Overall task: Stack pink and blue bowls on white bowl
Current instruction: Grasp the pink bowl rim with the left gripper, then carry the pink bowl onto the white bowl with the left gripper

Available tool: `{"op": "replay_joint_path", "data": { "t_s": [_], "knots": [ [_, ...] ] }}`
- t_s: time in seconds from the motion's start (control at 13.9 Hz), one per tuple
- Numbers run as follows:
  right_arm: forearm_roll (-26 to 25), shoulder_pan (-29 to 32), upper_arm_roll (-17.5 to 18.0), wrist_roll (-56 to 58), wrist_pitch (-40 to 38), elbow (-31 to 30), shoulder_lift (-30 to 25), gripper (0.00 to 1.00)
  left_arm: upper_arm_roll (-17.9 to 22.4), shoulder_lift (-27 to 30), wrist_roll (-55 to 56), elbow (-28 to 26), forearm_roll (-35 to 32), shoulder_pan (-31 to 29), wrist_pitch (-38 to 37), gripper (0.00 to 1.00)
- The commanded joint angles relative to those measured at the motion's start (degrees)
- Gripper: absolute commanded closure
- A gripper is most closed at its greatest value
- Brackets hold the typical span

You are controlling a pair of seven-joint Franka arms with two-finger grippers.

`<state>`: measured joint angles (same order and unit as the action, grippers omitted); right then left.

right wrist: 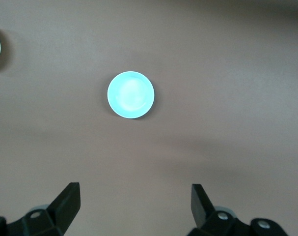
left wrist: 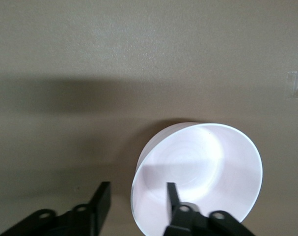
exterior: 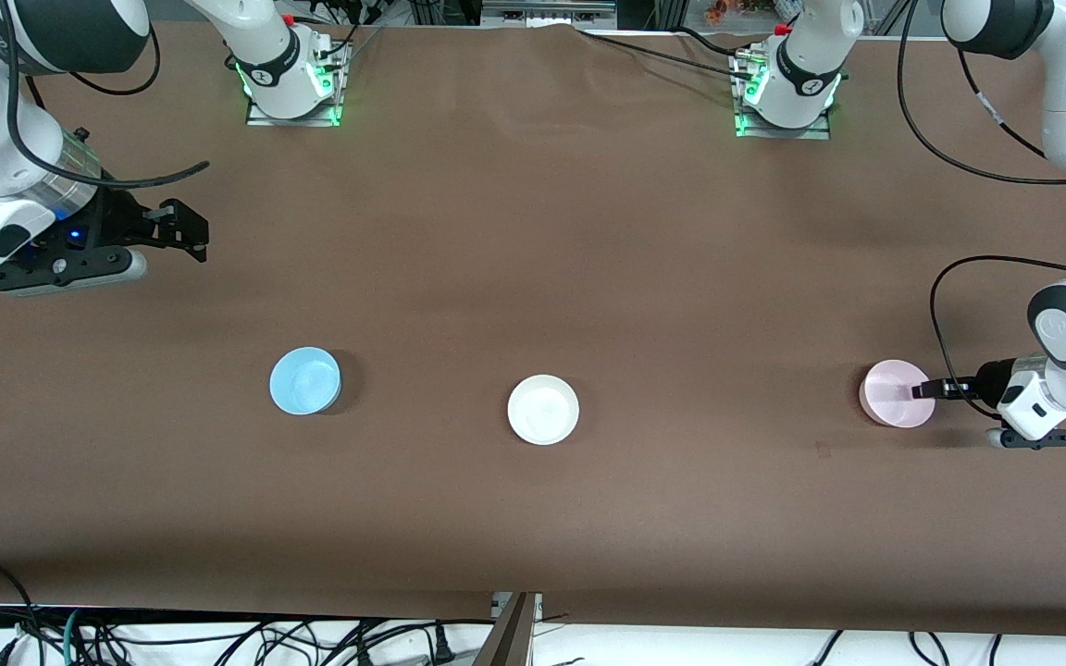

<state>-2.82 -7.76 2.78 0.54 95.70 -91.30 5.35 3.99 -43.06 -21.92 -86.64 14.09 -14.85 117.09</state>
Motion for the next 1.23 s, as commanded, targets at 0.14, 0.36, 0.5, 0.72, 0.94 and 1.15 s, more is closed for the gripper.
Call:
{"op": "replay_joint_path", "data": {
  "t_s": [0.14,0.36,0.5,0.72,0.94,1.15],
  "knots": [
    [-0.87,-0.06,0.2,0.25,-0.34,0.42,-0.34,0.0,0.49,1.49,-2.08,-1.51,1.38,0.18,-0.64,0.93],
    [-0.87,-0.06,0.29,0.17,-0.6,0.42,-0.43,0.0,0.49,1.58,-1.73,-0.99,1.47,0.35,-1.51,1.0],
    [-0.79,-0.06,0.29,0.25,-0.6,0.42,-0.43,0.0,0.06,2.45,-1.55,-0.11,1.65,0.96,-3.53,1.0],
    [-0.79,-0.06,0.29,0.17,-0.87,0.42,-0.43,0.0,-3.01,4.21,0.63,3.22,1.64,3.95,-6.95,1.0],
    [-0.79,-0.06,0.29,0.25,-0.86,0.42,-0.43,0.0,-10.91,5.09,13.25,4.99,1.03,5.53,-8.28,1.0],
    [-0.79,-0.06,0.29,0.17,-0.87,0.42,-0.52,0.0,-17.94,4.66,28.2,6.65,1.12,9.3,-7.67,1.0]
  ]
}}
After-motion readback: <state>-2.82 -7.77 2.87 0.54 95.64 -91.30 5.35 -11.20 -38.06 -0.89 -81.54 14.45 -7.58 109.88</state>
